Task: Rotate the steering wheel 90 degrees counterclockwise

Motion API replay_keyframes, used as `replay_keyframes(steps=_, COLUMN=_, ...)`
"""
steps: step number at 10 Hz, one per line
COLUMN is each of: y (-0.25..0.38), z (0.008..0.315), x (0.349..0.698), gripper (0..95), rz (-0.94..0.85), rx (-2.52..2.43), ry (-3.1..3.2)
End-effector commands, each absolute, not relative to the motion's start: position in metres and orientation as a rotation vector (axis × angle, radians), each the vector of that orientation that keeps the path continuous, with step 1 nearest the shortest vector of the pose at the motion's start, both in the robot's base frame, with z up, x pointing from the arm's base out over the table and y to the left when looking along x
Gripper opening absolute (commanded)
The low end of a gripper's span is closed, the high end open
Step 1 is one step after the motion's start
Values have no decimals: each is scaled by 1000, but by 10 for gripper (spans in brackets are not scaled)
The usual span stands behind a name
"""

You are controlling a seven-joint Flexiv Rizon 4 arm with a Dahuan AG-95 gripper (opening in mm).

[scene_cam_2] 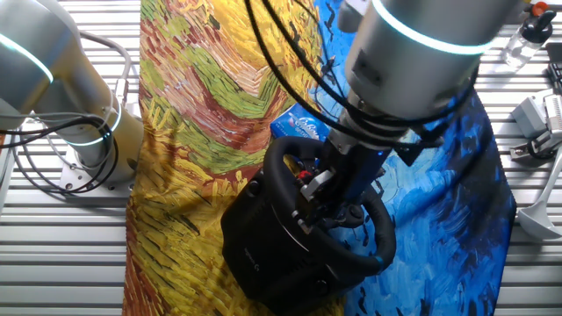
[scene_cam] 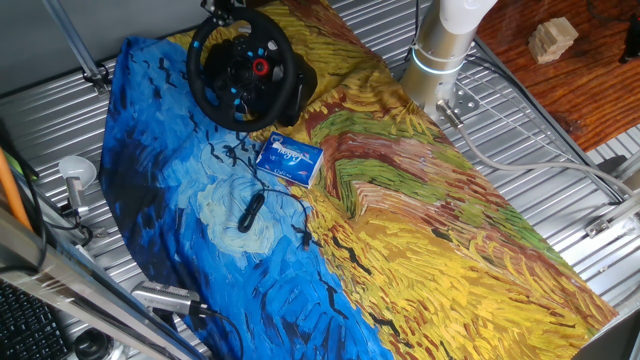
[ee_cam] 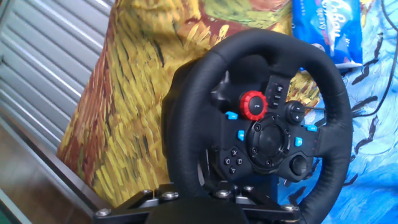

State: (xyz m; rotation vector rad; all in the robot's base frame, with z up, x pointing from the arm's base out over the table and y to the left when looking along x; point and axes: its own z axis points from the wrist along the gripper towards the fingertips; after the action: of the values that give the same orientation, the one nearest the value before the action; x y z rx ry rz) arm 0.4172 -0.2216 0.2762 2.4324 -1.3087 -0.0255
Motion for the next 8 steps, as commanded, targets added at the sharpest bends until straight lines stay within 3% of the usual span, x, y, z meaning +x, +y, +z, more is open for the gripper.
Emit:
replay_keyframes(steps=1, y=-222, z=276, x=418, gripper=380, rz=-49, rx=2433, ry=-1282)
replay_keyframes(steps=8, y=-219, z=277, x=419, gripper=380, rz=-142, rx=2390, ry=-1361)
